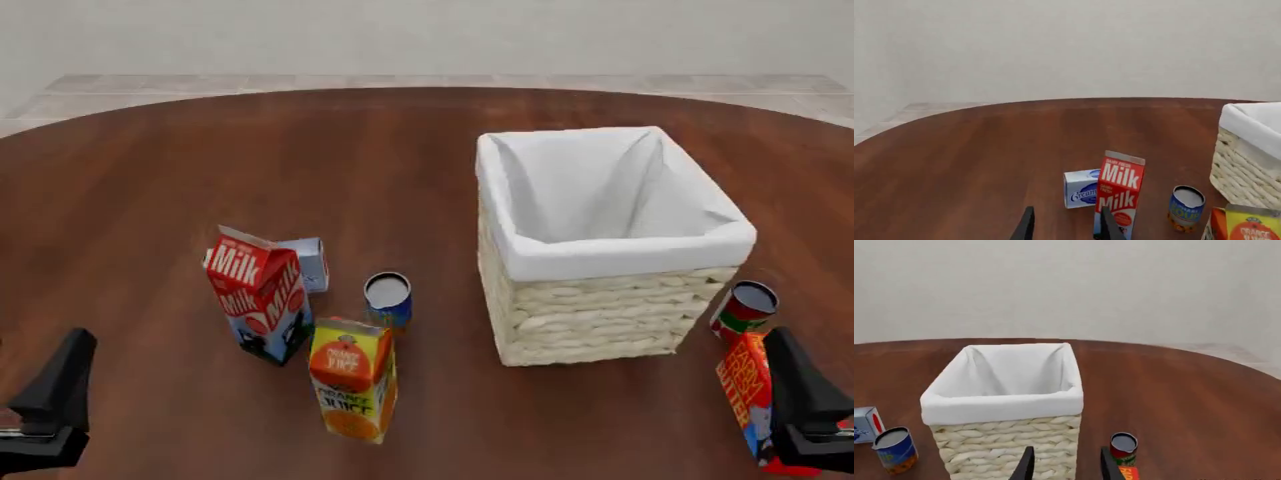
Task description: Pick up the orange juice, and put it in the basket.
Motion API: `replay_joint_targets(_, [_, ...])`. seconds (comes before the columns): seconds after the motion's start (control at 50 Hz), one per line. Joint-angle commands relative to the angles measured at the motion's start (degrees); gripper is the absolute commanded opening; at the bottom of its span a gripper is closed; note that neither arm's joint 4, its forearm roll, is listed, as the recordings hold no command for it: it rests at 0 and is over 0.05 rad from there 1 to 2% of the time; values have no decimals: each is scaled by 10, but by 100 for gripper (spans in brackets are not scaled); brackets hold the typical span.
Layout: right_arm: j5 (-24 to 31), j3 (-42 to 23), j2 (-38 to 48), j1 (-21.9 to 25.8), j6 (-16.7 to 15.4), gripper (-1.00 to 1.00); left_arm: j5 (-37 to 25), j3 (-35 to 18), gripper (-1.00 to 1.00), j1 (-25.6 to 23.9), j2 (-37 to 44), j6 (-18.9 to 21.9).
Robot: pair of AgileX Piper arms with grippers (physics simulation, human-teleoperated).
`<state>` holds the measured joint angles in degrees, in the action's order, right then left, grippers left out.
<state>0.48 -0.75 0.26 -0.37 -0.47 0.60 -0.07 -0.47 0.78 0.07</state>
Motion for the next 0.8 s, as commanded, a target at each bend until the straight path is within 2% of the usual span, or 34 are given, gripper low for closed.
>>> replay_joint_targets(0.02, [-7, 7, 9, 12, 9, 100, -7, -3, 100, 0, -3, -5])
replay_joint_targets(0.22, [-18, 4, 23, 27, 9, 100, -10, -2, 100, -13, -2, -5])
replay_joint_targets(0.32, [2, -32, 28, 30, 1, 100, -7, -1, 100, -13, 0, 2])
replay_joint_targets(0.34, [12, -54, 37, 44, 17, 100, -7, -2, 100, -13, 1, 0])
replay_joint_targets(0.36, [12, -54, 37, 44, 17, 100, -7, -2, 100, -13, 1, 0])
replay_joint_targets(0.38, [-6, -75, 101, 99, 24, 100, -10, -2, 100, -16, -5, 11])
replay_joint_targets(0.46, [-7, -109, 140, 132, -12, 100, -11, -1, 100, -22, -7, 15])
replay_joint_targets(0.5, [-24, -110, 171, 145, -7, 100, -13, -1, 100, -22, -6, 13])
replay_joint_targets(0.58, [-45, -118, 219, 173, -22, 100, -13, -2, 100, -22, -6, 10])
replay_joint_targets(0.6, [-46, -121, 225, 182, -14, 100, -13, -2, 100, -21, -6, 10])
replay_joint_targets(0.66, [-62, -129, 269, 210, -35, 100, -15, -2, 100, -21, -6, 8])
replay_joint_targets(0.76, [-77, -139, 308, 239, -40, 100, -16, -2, 100, -24, -5, 6])
replay_joint_targets(0.78, [-91, -142, 336, 261, -53, 100, -17, -2, 100, -27, -4, 2])
replay_joint_targets(0.8, [-92, -142, 337, 262, -53, 100, -17, -2, 100, -27, -4, 2])
